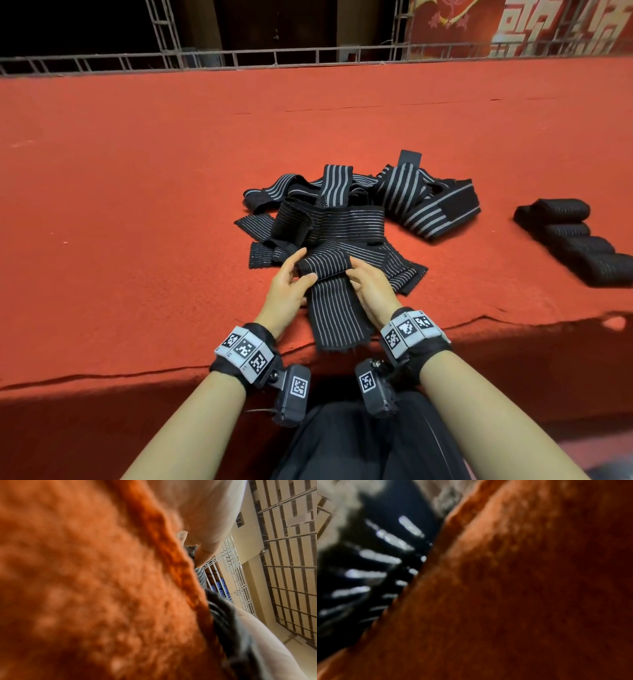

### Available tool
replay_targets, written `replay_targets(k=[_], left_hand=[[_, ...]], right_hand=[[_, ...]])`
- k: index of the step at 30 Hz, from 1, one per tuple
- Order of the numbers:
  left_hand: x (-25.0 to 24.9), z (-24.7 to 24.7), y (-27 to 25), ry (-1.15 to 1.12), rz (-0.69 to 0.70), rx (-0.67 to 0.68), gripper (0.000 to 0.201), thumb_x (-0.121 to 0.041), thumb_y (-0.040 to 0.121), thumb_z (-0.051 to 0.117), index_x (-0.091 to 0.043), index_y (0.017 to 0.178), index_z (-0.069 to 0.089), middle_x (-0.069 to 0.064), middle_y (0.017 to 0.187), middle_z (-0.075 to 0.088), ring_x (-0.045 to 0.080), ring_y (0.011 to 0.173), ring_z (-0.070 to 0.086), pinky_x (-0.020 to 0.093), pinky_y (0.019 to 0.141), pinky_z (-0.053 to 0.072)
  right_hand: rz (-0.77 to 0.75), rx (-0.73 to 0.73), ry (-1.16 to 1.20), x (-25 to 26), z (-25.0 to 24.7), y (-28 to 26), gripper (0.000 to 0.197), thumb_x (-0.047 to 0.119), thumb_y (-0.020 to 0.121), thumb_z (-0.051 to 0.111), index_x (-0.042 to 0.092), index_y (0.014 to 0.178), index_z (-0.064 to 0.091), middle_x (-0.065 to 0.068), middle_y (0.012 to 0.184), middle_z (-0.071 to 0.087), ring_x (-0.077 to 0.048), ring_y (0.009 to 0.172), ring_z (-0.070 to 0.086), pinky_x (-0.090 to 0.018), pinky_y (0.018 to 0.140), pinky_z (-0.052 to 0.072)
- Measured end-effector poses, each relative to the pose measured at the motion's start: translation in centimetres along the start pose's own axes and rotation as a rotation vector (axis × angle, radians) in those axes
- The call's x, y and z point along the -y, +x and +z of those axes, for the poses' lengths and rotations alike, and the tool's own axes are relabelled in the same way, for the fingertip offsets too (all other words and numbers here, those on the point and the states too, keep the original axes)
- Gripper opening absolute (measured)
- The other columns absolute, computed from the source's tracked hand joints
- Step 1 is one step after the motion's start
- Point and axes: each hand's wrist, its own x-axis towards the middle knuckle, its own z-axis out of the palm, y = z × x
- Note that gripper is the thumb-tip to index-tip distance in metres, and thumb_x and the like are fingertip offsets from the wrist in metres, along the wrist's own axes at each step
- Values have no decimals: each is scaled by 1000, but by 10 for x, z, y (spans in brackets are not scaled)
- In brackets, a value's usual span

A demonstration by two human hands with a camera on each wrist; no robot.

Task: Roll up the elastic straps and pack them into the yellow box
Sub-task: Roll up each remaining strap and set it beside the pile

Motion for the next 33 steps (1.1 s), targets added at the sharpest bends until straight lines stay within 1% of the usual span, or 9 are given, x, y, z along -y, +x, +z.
replay_targets(k=[3,7,11,14,17,20,22,26,33], left_hand=[[4,-2,2,33,-16,1,51,-3,93,56,-18,139,42,-4,108,65,11,94,63,39,86,53],[9,-5,3,70,-2,19,55,0,88,63,-10,139,44,9,121,64,16,101,64,41,93,50],[12,-2,7,79,23,20,50,1,88,63,-10,134,48,7,119,64,10,93,65,26,86,53],[14,2,9,149,22,42,40,1,90,60,-10,127,51,4,105,68,8,91,65,20,84,51],[15,3,9,226,52,25,41,2,87,64,-9,125,52,5,98,71,13,89,67,28,84,53],[17,0,8,247,56,5,53,-1,84,69,-18,125,41,7,96,69,19,87,68,32,82,55],[18,0,8,240,56,2,45,-3,85,68,-18,115,39,5,89,66,16,78,66,29,76,53],[19,1,11,324,131,-43,11,-16,92,62,-16,84,55,1,79,63,11,73,57,28,72,45],[22,-1,10,418,154,-22,43,-32,88,63,-17,53,43,-3,56,39,10,58,36,33,60,31]], right_hand=[[40,-7,97,6,0,-4,23,14,98,46,5,103,67,-12,98,71,-24,91,66,-32,85,52],[-33,4,-20,0,2,-4,27,25,97,56,5,110,66,-13,114,70,-27,110,64,-42,102,46],[-9,-1,121,-2,-1,-3,26,12,99,49,-1,119,58,-21,121,64,-34,116,60,-44,104,45],[-12,-16,186,1,-3,-5,27,8,100,44,-3,122,55,-16,114,67,-27,105,66,-34,89,54],[10,-36,204,2,-4,-5,30,6,100,43,-6,126,51,-17,115,67,-24,102,67,-31,83,55],[20,-60,244,2,-3,-6,34,6,100,43,-7,132,44,-23,125,61,-32,115,61,-42,97,51],[20,-83,280,0,-4,-4,36,6,100,43,-6,134,41,-25,128,58,-36,119,57,-49,103,45],[10,-92,298,0,-3,-4,36,6,100,43,-6,134,40,-22,126,59,-32,110,61,-46,99,48],[4,-151,324,-4,-2,0,35,6,102,40,-8,134,40,-27,129,57,-37,119,57,-47,102,46]])
